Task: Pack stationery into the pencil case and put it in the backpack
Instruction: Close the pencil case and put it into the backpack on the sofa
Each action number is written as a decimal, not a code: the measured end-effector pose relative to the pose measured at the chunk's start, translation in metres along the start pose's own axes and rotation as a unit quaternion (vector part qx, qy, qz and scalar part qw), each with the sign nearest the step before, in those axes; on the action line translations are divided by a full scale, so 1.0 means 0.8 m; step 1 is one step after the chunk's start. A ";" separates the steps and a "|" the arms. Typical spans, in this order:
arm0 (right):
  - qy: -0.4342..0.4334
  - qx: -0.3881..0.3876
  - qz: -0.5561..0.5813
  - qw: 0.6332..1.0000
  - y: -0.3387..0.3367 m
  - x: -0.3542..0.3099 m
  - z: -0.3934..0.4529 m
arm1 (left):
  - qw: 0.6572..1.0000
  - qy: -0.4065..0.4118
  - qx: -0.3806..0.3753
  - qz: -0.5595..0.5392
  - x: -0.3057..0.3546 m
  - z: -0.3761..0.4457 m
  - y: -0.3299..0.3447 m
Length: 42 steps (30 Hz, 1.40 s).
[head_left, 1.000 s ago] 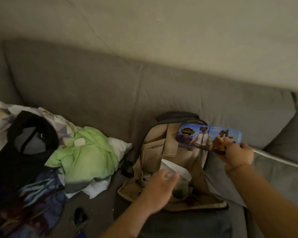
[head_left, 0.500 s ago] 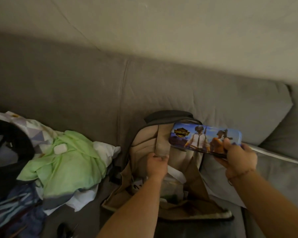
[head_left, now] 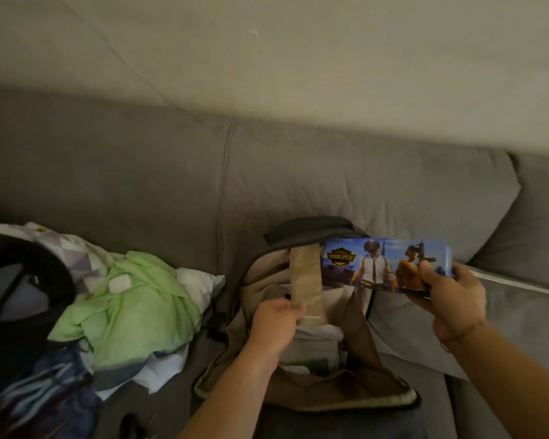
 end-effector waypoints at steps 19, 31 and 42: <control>-0.228 -0.029 -0.155 0.961 -0.031 -0.012 -0.043 | 0.564 0.500 0.194 0.628 0.131 0.049 -0.017; -0.383 -0.120 -0.243 0.883 -0.031 -0.052 -0.052 | 0.507 0.392 0.141 0.755 0.115 0.071 -0.033; -0.512 -0.297 -0.354 0.724 0.046 -0.072 -0.053 | 0.522 0.349 0.043 0.777 0.095 0.082 -0.049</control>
Point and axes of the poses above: each hand's wrist, its own z-axis towards the middle knuckle, its own y-axis out of the palm, x = y × z, the point moved 3 cm from there along z, towards the middle knuckle, and after that the axes turned 1 degree about -x, right-handed, at the moved point
